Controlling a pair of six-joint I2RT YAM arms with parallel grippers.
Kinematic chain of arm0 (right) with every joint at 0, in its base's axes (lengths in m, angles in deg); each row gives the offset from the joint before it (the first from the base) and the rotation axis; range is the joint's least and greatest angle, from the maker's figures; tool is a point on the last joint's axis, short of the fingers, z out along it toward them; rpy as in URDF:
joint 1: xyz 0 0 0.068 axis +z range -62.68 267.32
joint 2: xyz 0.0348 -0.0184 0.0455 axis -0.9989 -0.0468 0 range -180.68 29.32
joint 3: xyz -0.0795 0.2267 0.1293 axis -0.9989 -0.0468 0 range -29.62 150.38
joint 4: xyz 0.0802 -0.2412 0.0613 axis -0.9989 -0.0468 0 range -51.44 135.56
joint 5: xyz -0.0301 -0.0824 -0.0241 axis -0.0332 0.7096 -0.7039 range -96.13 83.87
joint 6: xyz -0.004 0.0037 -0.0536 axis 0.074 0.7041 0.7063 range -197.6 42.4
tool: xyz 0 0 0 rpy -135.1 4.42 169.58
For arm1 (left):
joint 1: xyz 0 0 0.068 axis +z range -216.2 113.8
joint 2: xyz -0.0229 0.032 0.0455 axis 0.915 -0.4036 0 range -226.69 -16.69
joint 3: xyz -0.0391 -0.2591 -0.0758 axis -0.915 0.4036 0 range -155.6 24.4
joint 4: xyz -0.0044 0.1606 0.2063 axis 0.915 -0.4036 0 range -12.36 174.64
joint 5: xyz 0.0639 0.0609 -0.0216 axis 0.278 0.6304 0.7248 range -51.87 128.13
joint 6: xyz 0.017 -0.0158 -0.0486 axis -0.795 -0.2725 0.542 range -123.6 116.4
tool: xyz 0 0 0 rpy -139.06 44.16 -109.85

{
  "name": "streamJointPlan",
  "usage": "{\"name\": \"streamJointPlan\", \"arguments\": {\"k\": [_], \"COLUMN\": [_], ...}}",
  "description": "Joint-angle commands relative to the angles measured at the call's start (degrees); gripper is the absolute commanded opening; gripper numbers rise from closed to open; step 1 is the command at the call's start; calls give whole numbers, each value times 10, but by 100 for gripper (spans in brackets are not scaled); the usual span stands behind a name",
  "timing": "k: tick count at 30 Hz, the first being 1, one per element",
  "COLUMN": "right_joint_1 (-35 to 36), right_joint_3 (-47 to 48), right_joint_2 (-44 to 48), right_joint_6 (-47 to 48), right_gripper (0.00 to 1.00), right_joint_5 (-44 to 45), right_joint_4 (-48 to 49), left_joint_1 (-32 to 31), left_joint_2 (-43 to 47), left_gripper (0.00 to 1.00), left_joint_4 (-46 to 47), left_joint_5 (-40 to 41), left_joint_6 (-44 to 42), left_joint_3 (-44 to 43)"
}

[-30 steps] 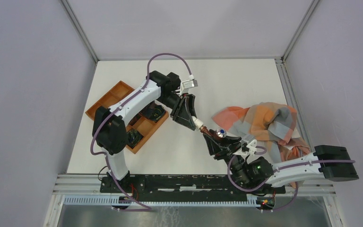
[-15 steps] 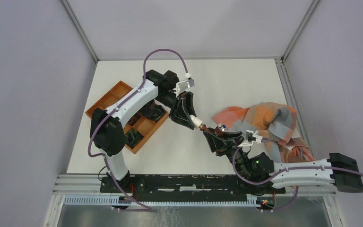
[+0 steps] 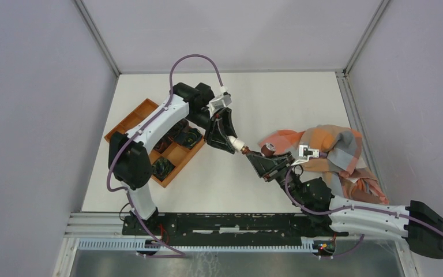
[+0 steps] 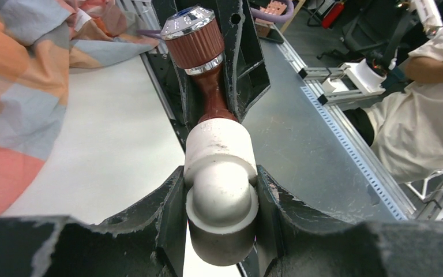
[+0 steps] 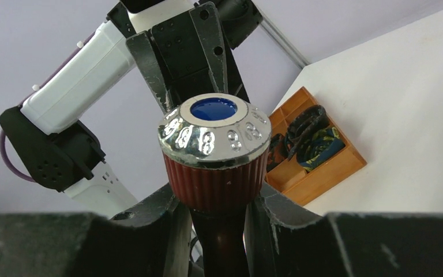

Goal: Install the water faucets

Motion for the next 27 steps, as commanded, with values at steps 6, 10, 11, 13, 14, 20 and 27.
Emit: {"name": "streamJointPlan", "arguments": {"k": [6, 10, 11, 13, 14, 20, 27], "right_joint_1": [-101, -130, -136, -143, -146, -157, -168], "right_joint_3": [74, 87, 89, 92, 90, 95, 98], "right_joint_2": [-45, -62, -68, -78, -81, -91, -126], "right_joint_6": [-168, -218, -235, -268, -284, -347, -422], "right_gripper": [0, 0, 0, 0, 0, 0, 0], "right_joint_5": [-145, -195, -209, -230, -240, -257, -315], "right_joint_4": [-65, -60, -55, -45, -35, -18, 37], "left_joint_1": [-43, -43, -43, -44, -46, -69, -73], "left_joint_2": [12, 11, 12, 23, 34, 209, 295], "left_gripper": [2, 2, 2, 2, 2, 2, 2], "left_joint_4": [-18, -6, 7, 65, 112, 606, 755], "left_joint_5": [39, 57, 65, 94, 120, 292, 314], "left_joint_6": [-39, -33, -20, 46, 95, 403, 444], "left_joint_3": [-68, -85, -87, -80, -68, 162, 287]}}
